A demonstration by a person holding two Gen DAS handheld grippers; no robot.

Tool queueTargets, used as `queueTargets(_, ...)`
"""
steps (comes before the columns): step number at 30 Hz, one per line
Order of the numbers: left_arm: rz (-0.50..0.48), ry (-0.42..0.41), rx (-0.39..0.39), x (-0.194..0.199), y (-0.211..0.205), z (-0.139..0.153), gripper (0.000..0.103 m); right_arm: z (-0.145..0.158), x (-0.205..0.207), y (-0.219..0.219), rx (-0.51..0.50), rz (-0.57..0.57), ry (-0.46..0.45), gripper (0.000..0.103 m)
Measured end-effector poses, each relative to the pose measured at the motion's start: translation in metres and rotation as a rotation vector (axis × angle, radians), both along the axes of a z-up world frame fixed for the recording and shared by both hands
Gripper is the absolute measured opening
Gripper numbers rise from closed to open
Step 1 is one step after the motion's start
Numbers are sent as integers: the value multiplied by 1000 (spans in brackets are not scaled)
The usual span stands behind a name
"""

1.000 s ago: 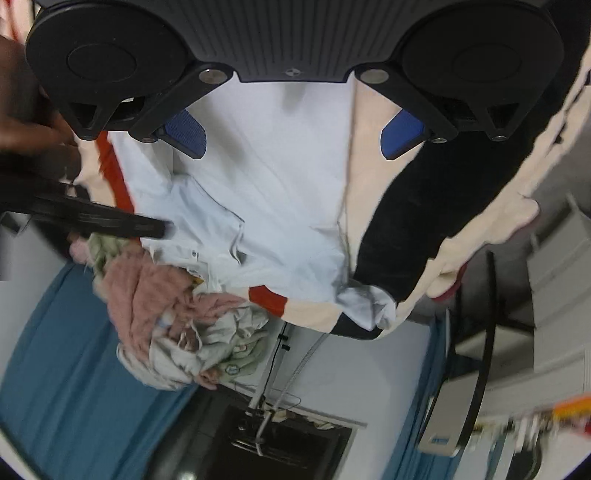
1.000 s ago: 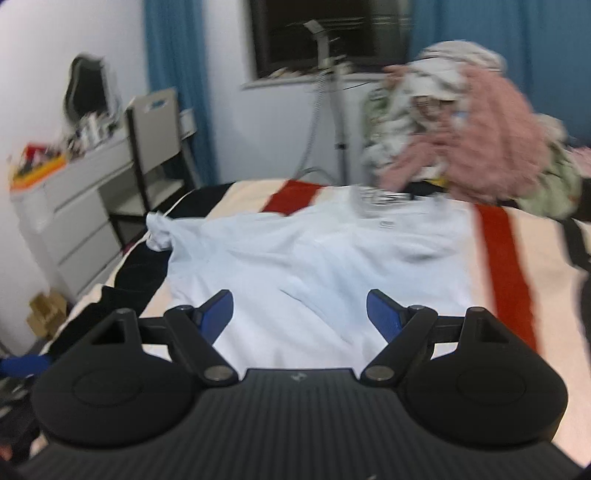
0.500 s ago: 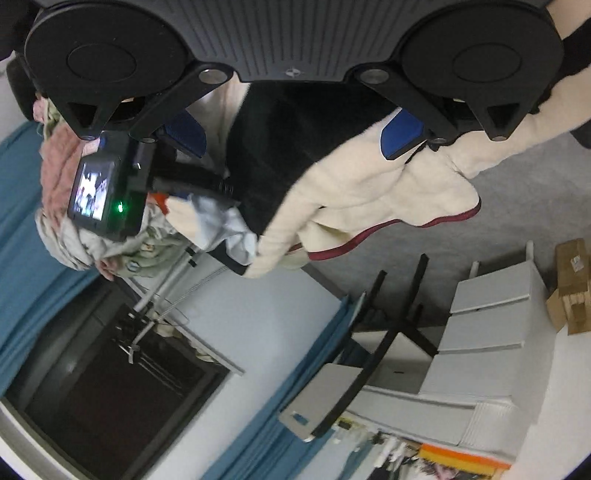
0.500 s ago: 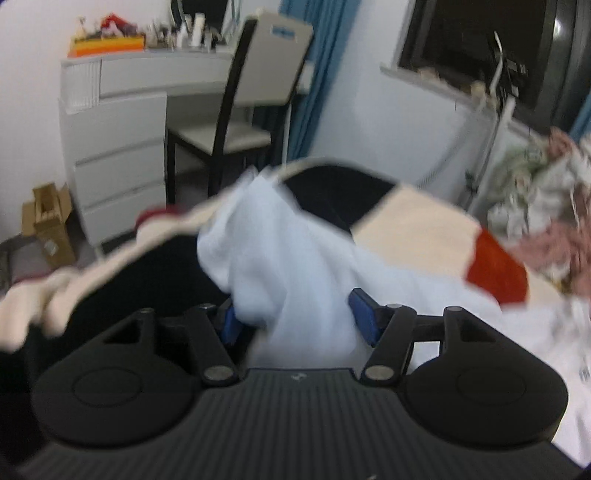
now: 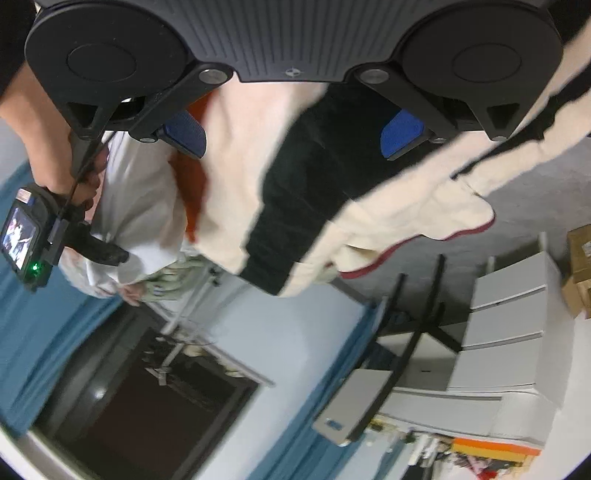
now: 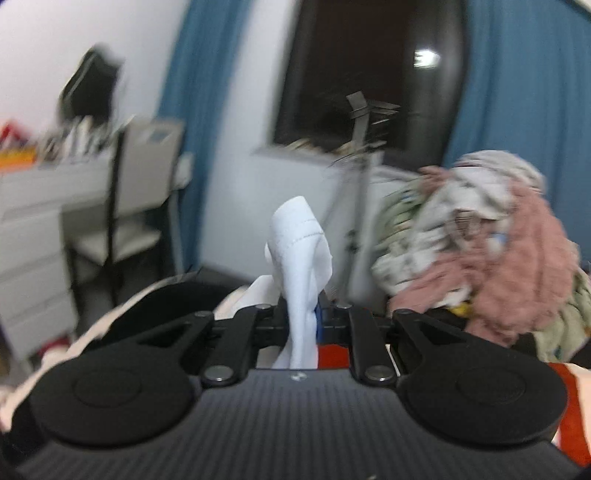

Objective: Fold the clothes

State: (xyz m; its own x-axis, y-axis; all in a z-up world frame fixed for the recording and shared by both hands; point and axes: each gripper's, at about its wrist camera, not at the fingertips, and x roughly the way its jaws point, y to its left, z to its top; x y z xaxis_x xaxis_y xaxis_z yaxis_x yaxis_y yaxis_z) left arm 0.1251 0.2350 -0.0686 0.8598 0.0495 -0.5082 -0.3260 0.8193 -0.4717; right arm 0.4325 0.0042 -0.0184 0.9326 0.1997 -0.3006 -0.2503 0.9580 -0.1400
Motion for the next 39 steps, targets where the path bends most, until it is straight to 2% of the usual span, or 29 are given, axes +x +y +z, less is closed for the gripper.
queueTargets(6,-112,2,74,-7,-42,1,102,32,4,-117,136,-194,-79,14)
queueTargets(11,-180,37,148,9,-68,-15,102,-22,25,-199,218,-333,42,15)
queueTargets(15,-216,66,214,24,-83,-30,102,-82,41,-225,249,-329,158,16)
queueTargets(18,-244,73,237,34,-91,-39,102,-101,44,-233,338,-298,201,27)
queueTargets(20,-263,73,251,39,-95,-42,102,-102,46,-238,374,-259,221,48)
queueTargets(21,-273,73,256,41,-98,-43,102,-101,44,-237,372,-245,225,54)
queueTargets(22,-279,72,261,42,-100,-43,102,-100,42,-235,367,-232,228,68)
queueTargets(23,-280,70,272,42,-101,-42,102,-97,37,-232,361,-223,227,78)
queueTargets(24,-281,67,283,41,-102,-41,102,-93,31,-232,357,-227,226,83)
queueTargets(31,-278,3,314,21,-104,-23,102,-59,-27,-243,363,-252,220,85)
queueTargets(35,-288,-23,346,6,-107,-9,102,-31,-90,-245,328,-234,190,85)
queueTargets(39,-308,-45,333,-12,-110,9,102,0,-170,-253,369,-168,156,85)
